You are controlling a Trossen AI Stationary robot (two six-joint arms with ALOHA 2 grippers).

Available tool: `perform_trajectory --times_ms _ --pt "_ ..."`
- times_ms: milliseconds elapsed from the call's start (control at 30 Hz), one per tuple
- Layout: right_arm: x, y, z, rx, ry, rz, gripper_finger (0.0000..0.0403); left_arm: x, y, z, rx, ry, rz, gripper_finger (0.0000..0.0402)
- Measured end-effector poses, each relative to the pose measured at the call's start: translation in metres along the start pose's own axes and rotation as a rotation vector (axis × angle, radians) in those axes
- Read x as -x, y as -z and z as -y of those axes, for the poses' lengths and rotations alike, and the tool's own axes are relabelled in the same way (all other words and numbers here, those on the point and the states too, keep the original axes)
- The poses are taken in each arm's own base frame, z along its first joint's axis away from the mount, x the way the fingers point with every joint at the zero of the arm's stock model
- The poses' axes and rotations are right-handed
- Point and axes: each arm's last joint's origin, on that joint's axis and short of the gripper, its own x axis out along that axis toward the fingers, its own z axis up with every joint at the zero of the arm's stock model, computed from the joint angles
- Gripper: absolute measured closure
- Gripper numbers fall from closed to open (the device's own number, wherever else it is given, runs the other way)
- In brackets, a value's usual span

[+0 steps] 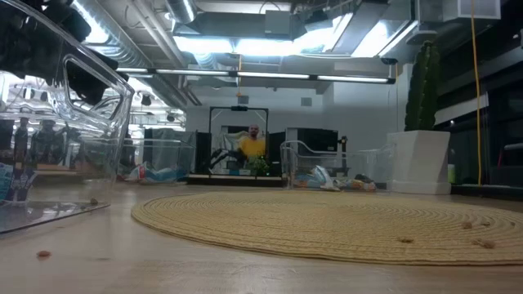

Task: Pick and place Granola Bars by type
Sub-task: Return to Home Position

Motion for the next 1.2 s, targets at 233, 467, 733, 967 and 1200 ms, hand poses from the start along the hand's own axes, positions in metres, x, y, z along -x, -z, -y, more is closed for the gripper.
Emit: perform_trajectory --times_ms 233,467,733,967,1200 --pt "0.042 0.028 0.005 -0.045 0.166 0.03 0.027 0.0 0.001 0.002 0.018 0.071 -0.027 0.0254" --pt "0.07 0.082 -0.02 -0.082 0.24 0.093 0.027 0.0 0.004 0.002 0.017 0.09 -0.053 0.0254" --pt "0.05 0.128 -0.042 -0.098 0.15 0.058 0.027 0.0 0.004 0.002 0.001 0.08 -0.054 0.0254" --pt "0.047 0.146 -0.051 -0.126 -0.003 0.038 0.027 -0.001 0.004 0.002 -0.047 0.069 -0.058 0.0254" --pt "0.048 0.15 -0.046 -0.156 0.104 -0.021 0.027 -0.001 0.004 0.002 -0.083 0.071 -0.058 0.0254"
